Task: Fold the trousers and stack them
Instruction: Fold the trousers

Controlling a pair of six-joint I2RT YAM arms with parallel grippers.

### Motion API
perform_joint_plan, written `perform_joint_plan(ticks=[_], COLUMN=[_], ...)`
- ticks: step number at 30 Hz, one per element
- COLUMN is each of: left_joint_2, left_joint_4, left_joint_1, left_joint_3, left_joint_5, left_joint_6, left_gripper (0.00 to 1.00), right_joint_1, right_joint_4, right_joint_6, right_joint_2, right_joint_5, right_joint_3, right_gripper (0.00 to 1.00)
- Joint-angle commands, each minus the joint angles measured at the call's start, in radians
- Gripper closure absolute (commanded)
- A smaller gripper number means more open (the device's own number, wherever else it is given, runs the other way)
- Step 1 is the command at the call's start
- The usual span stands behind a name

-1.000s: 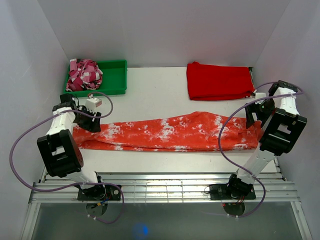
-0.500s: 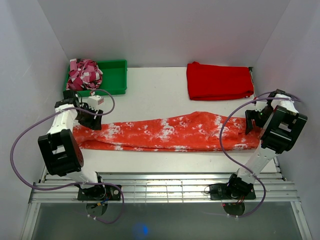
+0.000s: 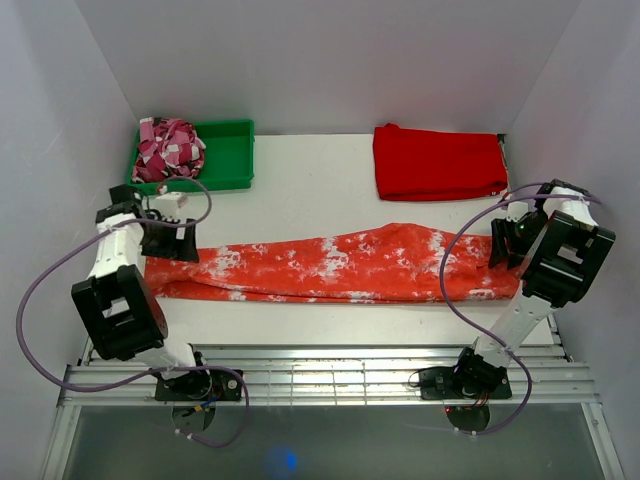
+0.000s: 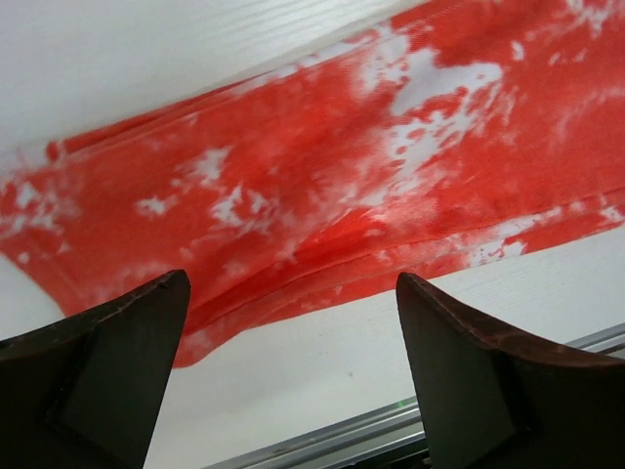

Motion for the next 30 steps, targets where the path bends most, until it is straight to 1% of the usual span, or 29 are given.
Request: perform_joint_plan(ticks=[1,2,4,6,7,9,10,11,12,14,15,16,17,18,20,21,23,24,26,27,29,30], left_joint_2=[0.033,0.052,0.080,0.086,0.089,0.092,0.097,0.112,0.121,0.141,0.141,0.137,0.131,0.115,0.103,0.098,0.098,0.104,0.112,0.114,0.118,0.118], left_joint_4=[-0.048,-0.101,-0.132,-0.137,-0.134,-0.122,-0.108,-0.105,-0.102,-0.100,-0.093,-0.079,-0.071,-0.063,-0.050,-0.051,-0.066,-0.079,-0.112,-0.120,-0.152,-0.163], left_joint_1=[0.194,0.230,0.305,0.325,0.337,0.357,0.383,0.399,0.417,0.457,0.460,0.460,0.460,0.460,0.460,0.460,0.459,0.460,0.460,0.459,0.460,0.460], left_joint_3=[0.078,0.125,0.150,0.153,0.147,0.119,0.115,0.113,0.121,0.131,0.129,0.124,0.122,0.118,0.104,0.102,0.104,0.107,0.113,0.115,0.119,0.121], left_joint_5=[0.116,0.156,0.230,0.244,0.243,0.244,0.244,0.258,0.270,0.307,0.300,0.292,0.286,0.270,0.260,0.253,0.249,0.250,0.246,0.241,0.227,0.224], left_joint_6=[-0.123,-0.126,-0.143,-0.154,-0.158,-0.180,-0.212,-0.227,-0.242,-0.269,-0.272,-0.273,-0.266,-0.261,-0.235,-0.229,-0.214,-0.194,-0.175,-0.161,-0.143,-0.131], left_gripper=[0.02,0.02,0.02,0.02,0.02,0.02,0.02,0.02,0.02,0.02,0.02,0.02,0.02,0.04,0.07,0.07,0.09,0.10,0.11,0.12,0.13,0.15], right_joint_1=[-0.005,-0.003,-0.003,-0.002,0.000,0.000,0.000,0.000,0.001,0.009,0.051,0.078,0.105,0.178,0.280,0.394,0.522,0.643,0.760,0.868,0.959,1.031], right_joint_4=[-0.070,-0.077,-0.086,-0.097,-0.097,-0.101,-0.104,-0.110,-0.118,-0.126,-0.121,-0.121,-0.120,-0.114,-0.084,-0.065,0.006,0.037,0.112,0.133,0.172,0.187], right_joint_6=[-0.041,-0.049,-0.058,-0.068,-0.074,-0.081,-0.087,-0.092,-0.098,-0.139,-0.172,-0.192,-0.221,-0.235,-0.252,-0.258,-0.264,-0.262,-0.262,-0.262,-0.255,-0.250], right_joint_2=[-0.018,-0.016,-0.005,0.007,0.010,0.019,0.019,0.015,-0.002,-0.051,-0.095,-0.119,-0.142,-0.190,-0.238,-0.278,-0.310,-0.326,-0.324,-0.305,-0.274,-0.239], right_joint_5=[-0.070,-0.075,-0.079,-0.078,-0.073,-0.060,-0.055,-0.055,-0.056,-0.079,-0.096,-0.109,-0.134,-0.150,-0.176,-0.181,-0.202,-0.199,-0.179,-0.167,-0.155,-0.147], right_joint_3=[0.020,0.016,0.013,0.011,0.014,0.023,0.043,0.059,0.075,0.138,0.172,0.187,0.203,0.203,0.173,0.154,0.090,0.070,0.036,0.018,0.013,0.013], right_gripper=[0.43,0.43,0.44,0.48,0.54,0.63,0.74,0.76,0.74,0.52,0.41,0.38,0.38,0.38,0.40,0.41,0.43,0.45,0.51,0.53,0.57,0.59])
